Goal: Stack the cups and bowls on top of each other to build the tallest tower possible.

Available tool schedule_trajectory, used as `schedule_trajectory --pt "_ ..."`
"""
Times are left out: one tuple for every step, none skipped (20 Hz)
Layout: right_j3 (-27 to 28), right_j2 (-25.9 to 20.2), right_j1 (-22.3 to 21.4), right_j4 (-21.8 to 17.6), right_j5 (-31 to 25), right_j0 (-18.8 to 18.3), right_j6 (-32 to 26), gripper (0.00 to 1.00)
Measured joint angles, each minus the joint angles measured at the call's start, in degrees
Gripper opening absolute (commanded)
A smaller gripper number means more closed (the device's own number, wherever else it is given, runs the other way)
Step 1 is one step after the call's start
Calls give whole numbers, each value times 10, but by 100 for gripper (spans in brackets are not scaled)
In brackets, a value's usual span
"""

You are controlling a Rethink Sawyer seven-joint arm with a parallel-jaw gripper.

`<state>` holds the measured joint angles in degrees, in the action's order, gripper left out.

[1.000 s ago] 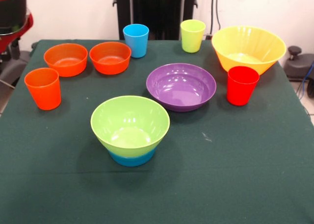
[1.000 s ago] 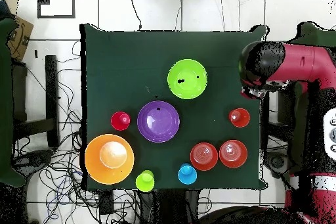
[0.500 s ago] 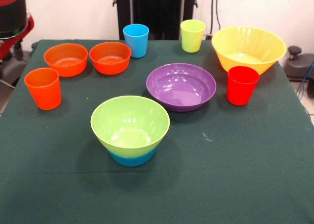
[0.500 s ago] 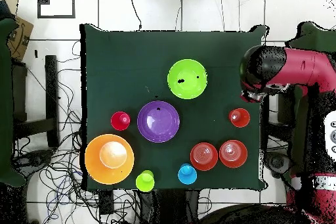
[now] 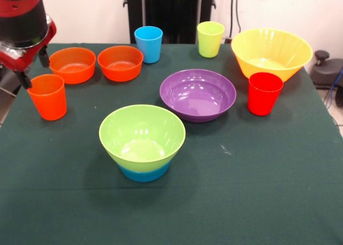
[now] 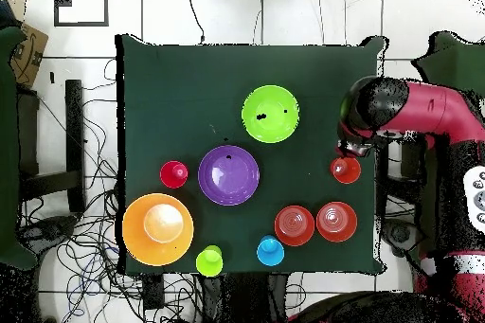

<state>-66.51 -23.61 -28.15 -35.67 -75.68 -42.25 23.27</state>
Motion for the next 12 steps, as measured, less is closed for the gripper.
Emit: schedule_trajectory --pt "-1 0 2 0 0 -1 0 100" --pt "-1 0 3 0 0 -1 0 100" --pt "-1 0 5 0 0 -1 0 100" --pt "-1 0 9 -1 0 -1 0 100" --pt "-1 0 10 -1 0 -1 0 100" --pt "-1 0 11 -1 0 -1 0 100" --pt "-1 0 12 -2 0 0 0 100" --pt "-1 0 12 -2 0 0 0 100" --pt "-1 0 12 -2 0 0 0 100" --pt "-1 0 12 -2 0 0 0 100" --pt "-1 0 12 -2 0 0 0 100" --pt "-1 0 12 -2 0 1 0 100"
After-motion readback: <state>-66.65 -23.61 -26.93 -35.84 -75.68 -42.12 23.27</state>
